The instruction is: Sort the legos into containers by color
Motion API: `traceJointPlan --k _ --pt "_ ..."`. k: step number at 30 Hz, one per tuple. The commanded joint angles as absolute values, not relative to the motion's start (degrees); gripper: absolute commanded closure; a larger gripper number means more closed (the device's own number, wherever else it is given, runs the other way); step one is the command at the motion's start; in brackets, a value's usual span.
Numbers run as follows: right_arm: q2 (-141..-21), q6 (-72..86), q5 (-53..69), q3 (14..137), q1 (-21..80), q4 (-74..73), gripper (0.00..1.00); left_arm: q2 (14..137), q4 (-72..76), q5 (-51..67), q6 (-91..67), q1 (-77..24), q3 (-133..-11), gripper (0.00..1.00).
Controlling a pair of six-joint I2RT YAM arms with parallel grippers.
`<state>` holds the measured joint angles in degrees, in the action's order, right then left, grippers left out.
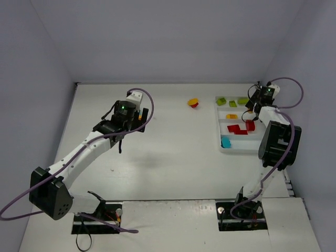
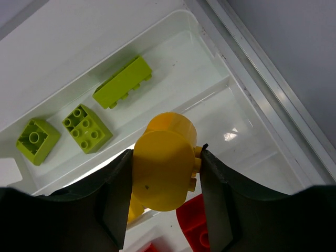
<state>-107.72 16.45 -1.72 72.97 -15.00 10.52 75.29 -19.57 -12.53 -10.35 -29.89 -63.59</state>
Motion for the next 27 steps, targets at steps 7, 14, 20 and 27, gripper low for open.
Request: traceJointPlan --k 7,14,20,27 --pt "-110.57 18.10 -1.85 77.26 -15.38 13.45 0.50 76.46 -19.60 -12.48 -12.13 -29.35 -67.50 0.20" --pt "-110.48 18.28 -0.62 77.17 -15.38 13.01 0.44 76.82 -19.95 -12.48 -12.22 -29.27 -67.85 0.19" --pt "-107.59 16.71 4.47 76.03 -15.03 12.83 0.42 76.64 -20.13 -12.30 -12.39 -29.18 -67.85 0.19" --pt "-103.01 2.66 21.61 76.81 -6.08 17.14 0.26 76.64 -20.21 -11.43 -12.74 -29.18 -68.03 0.19"
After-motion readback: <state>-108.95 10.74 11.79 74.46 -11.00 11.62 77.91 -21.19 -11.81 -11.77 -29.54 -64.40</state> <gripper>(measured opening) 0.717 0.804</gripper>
